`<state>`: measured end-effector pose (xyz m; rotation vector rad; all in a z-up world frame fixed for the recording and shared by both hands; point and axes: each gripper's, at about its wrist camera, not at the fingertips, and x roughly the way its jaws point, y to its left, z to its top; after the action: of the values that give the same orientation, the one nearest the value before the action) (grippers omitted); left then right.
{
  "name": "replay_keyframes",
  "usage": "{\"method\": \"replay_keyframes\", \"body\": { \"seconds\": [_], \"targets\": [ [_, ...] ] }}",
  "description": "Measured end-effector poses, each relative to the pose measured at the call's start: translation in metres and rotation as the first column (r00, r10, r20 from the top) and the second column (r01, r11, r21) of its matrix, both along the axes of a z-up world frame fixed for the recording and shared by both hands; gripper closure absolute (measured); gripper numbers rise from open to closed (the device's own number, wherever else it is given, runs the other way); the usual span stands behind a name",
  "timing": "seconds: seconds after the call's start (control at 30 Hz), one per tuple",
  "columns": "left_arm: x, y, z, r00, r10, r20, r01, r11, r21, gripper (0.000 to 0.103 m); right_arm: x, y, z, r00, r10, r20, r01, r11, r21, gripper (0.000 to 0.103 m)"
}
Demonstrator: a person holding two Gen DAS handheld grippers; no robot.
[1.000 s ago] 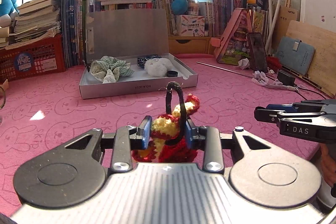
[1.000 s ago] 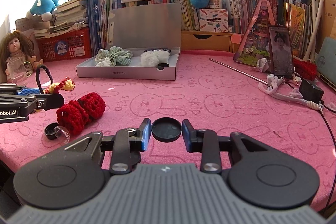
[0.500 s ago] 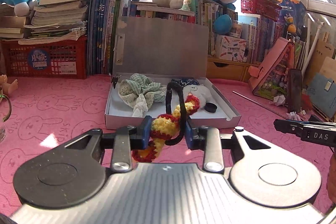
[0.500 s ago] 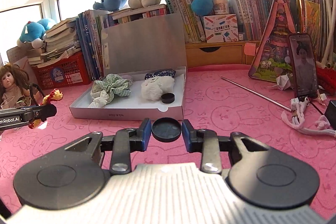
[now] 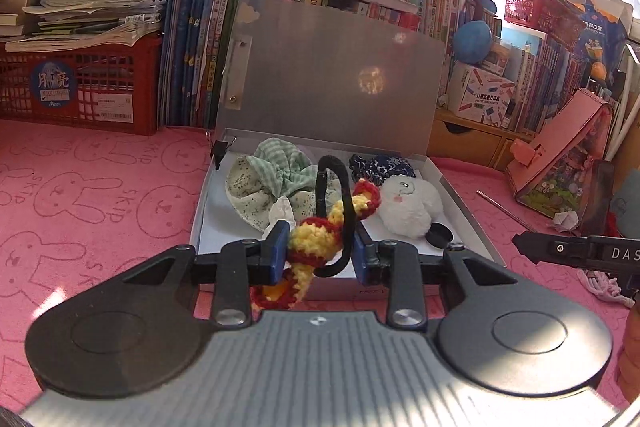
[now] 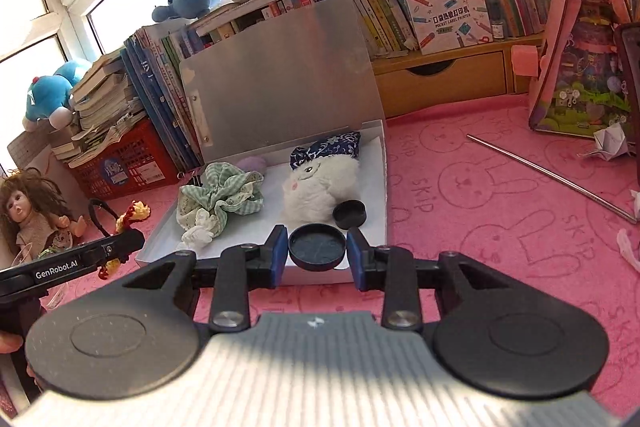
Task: Organize objects
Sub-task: 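Carry crocheted strip and black lid into the white box and open both tools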
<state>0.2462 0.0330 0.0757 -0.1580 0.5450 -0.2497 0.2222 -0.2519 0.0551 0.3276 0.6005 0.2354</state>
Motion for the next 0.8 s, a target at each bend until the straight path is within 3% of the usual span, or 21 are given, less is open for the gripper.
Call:
{"method": "replay_keyframes", "body": {
  "seconds": [0.33, 0.8],
  "targets": [
    [0.05, -0.015, -0.028, 0.996, -0.019, -0.089, 0.016, 0.999, -0.035, 0.065, 0.06, 0.024, -0.026, 0.993, 0.04, -0.109, -0.034, 0.998, 0.05, 0.066],
    [0.086, -0.007, -0.055, 0.99, 0.044, -0.137, -0.028, 0.993, 0.111, 0.065, 0.09, 0.042, -0.051, 0.99, 0.006, -0.143, -0.021, 0.995, -0.102, 0.066]
  ]
}}
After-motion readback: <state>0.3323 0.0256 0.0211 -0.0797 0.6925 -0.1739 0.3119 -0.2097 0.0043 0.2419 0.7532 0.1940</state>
